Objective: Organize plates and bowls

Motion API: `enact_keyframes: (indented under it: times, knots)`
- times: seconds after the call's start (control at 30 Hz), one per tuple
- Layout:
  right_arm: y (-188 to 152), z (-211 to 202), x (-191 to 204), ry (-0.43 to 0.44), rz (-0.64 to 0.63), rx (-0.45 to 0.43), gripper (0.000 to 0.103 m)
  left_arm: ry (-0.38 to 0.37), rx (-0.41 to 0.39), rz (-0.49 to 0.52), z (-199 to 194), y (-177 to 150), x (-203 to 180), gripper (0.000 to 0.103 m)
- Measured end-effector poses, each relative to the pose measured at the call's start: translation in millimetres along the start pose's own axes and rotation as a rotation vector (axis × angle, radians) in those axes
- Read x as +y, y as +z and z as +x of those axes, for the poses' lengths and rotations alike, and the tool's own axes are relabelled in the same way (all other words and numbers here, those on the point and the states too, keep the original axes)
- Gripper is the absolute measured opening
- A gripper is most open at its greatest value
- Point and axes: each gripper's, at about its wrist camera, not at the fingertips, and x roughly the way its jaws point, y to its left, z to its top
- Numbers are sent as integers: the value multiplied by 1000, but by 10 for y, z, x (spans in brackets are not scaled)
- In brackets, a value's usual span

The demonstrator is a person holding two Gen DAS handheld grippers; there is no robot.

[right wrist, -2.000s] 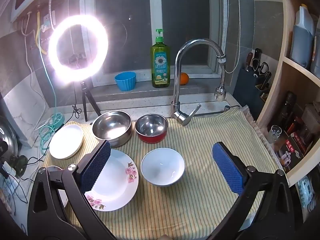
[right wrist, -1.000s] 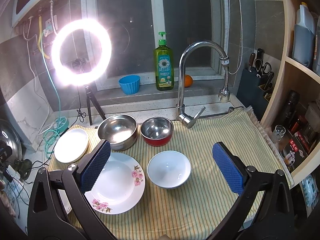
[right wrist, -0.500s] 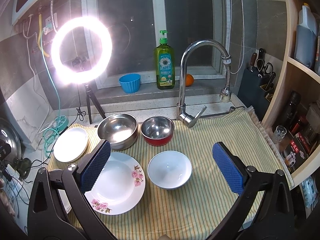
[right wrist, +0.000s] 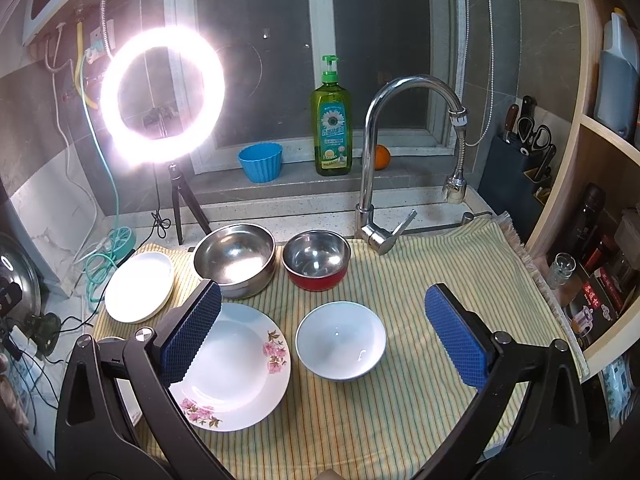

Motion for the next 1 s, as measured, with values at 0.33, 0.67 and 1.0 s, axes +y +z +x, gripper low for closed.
enact_keyframes:
  times: [0.33,0.67,1.0]
  knots:
    - [4,66,30,-4,-8,4,103,-10,3,1,57,-1,26,102]
    - [-6,84,17,-9,-9,12,103,-17,8,4,88,-18,3,102]
    - [-39,189,-7,-14,-10,35,103,-34,39,11,224,-19,-10,102]
